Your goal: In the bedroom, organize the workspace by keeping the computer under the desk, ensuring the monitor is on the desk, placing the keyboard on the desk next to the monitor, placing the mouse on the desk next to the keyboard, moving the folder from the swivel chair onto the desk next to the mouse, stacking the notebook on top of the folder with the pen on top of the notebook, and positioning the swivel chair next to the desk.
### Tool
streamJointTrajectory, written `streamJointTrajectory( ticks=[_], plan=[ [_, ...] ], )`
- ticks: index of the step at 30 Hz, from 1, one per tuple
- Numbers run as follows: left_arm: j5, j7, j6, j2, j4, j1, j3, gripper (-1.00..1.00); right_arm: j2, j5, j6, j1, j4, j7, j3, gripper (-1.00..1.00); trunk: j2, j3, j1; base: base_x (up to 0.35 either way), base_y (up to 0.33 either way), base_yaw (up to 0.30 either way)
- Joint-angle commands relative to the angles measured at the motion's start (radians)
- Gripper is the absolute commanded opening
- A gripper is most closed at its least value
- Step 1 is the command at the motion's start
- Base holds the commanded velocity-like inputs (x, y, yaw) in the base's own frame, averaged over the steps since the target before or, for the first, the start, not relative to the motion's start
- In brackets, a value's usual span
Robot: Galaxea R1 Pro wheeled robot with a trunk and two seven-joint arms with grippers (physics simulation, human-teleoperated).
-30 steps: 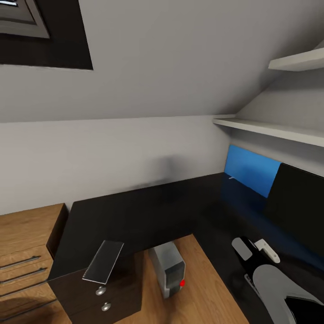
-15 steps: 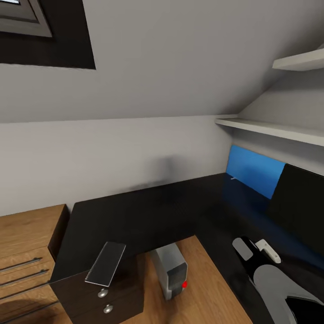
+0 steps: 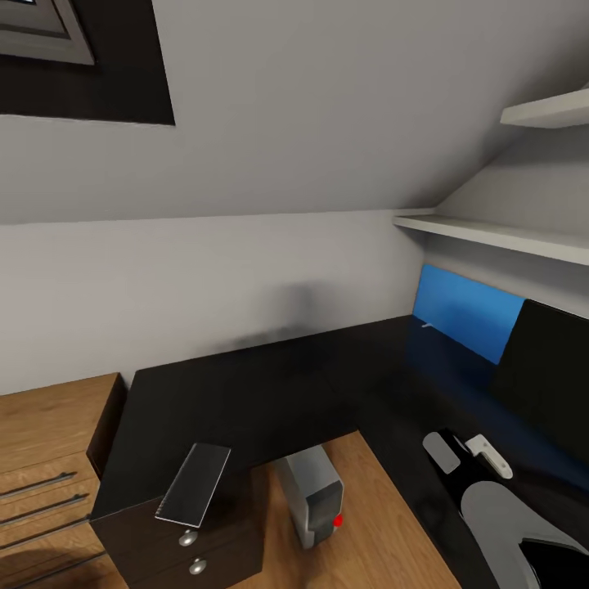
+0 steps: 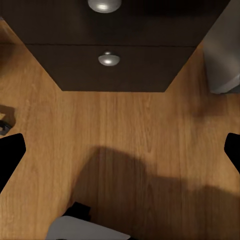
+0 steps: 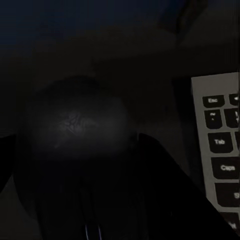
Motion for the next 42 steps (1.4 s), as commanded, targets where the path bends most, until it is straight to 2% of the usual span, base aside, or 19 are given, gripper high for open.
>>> streamJointTrajectory(
  ticks=[1,8,42],
  plan=[
    [0.007,0.007,-0.001,0.001,-0.003,0.0,-0.003,1.0,0.0,-0.013,-0.027,0.0,0.0,0.0,0.001,-1.0,-0.001,-0.001,0.0,0.0,0.0,0.0],
    [0.009,0.01,-0.002,0.0,-0.007,0.0,0.0,1.0,-0.001,-0.014,-0.059,0.0,0.0,0.001,0.001,-1.0,-0.001,-0.001,0.0,0.0,0.0,0.0],
    [0.008,0.017,-0.003,-0.001,-0.007,0.0,0.001,1.0,-0.001,-0.013,-0.062,0.0,0.006,-0.001,0.003,-1.0,-0.239,-0.108,0.131,0.0,0.0,0.0]
  ],
)
